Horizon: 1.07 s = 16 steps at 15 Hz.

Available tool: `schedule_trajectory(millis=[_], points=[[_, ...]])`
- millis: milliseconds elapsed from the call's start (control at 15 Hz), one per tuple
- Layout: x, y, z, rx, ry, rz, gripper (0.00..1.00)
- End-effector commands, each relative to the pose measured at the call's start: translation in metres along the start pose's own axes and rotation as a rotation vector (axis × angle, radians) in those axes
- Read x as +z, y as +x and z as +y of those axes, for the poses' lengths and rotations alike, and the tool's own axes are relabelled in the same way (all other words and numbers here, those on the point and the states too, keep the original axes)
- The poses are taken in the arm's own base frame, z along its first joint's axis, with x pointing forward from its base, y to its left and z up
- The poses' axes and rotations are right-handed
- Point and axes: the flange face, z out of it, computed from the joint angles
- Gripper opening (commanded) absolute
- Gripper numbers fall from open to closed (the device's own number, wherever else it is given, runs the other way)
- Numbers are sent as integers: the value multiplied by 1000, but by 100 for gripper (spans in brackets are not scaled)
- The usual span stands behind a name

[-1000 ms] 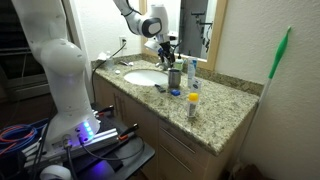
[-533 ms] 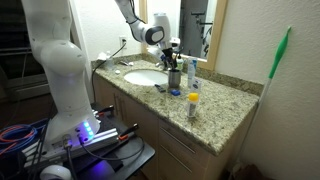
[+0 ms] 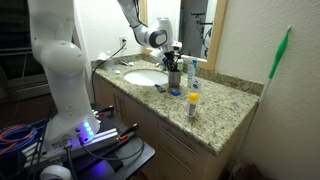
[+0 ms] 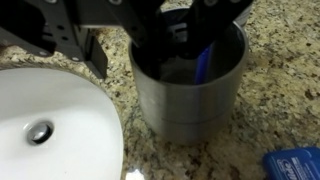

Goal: Pick up the cup and put it on the left side of the counter

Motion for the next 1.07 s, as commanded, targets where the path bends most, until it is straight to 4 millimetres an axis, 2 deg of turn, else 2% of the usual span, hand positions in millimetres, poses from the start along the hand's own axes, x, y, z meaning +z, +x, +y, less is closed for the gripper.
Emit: schedule_trajectory(millis=[0,133,267,533,800,933,1000], points=[[8,6,5,-1,-62,-43,19],[7,5,5,-15,-108,-68,5],[-11,5,-3,-55,-141,-77,0],[-89,4,-44,-200,-151,-26,2],[-177,-17,-97,-347,37,-47,2],[-213,-32,-97,-397,161,-71,2],[-186,-15,-106,-341,83,-60,8]])
